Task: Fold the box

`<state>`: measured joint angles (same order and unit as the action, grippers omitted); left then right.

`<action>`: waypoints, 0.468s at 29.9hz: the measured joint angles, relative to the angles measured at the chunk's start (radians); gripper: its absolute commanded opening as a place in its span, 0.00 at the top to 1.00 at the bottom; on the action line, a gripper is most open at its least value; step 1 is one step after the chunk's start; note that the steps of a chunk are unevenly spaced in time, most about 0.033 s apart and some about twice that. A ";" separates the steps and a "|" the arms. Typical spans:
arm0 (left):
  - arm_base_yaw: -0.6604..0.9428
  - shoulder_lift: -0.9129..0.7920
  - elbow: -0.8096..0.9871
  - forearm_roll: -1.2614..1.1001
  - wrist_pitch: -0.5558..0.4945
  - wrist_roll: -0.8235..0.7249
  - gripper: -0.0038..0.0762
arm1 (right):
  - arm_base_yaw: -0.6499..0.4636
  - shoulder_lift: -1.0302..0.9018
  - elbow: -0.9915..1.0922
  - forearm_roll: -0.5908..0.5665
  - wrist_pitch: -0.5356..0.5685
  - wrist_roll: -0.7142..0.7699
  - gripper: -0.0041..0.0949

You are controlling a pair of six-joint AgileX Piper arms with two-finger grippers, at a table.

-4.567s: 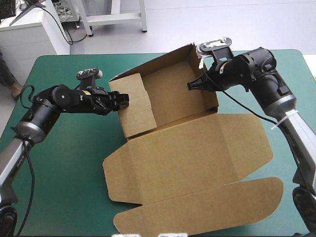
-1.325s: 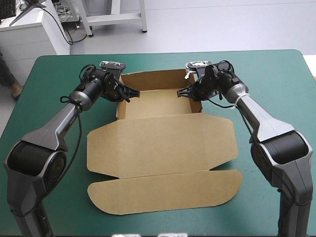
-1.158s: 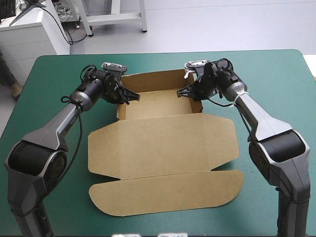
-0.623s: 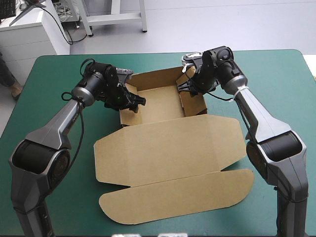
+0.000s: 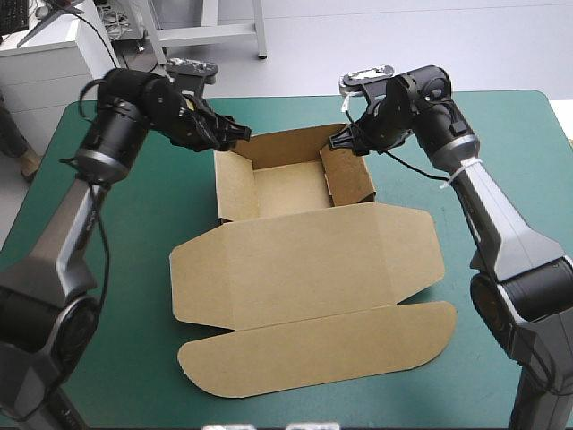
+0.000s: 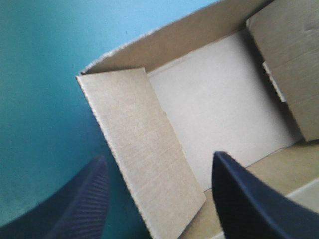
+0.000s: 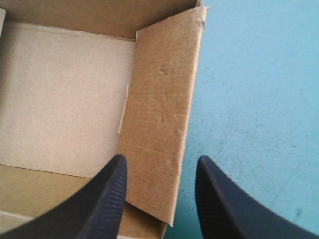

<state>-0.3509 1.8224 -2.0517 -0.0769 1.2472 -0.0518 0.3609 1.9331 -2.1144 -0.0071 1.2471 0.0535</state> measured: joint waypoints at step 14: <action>0.000 -0.488 0.078 -0.001 0.001 0.169 0.96 | 0.002 0.044 -0.002 -0.042 0.000 0.000 0.54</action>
<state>-0.3509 1.3346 -1.9733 -0.0777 1.2484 0.1177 0.3628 1.9771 -2.1163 -0.0490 1.2471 0.0535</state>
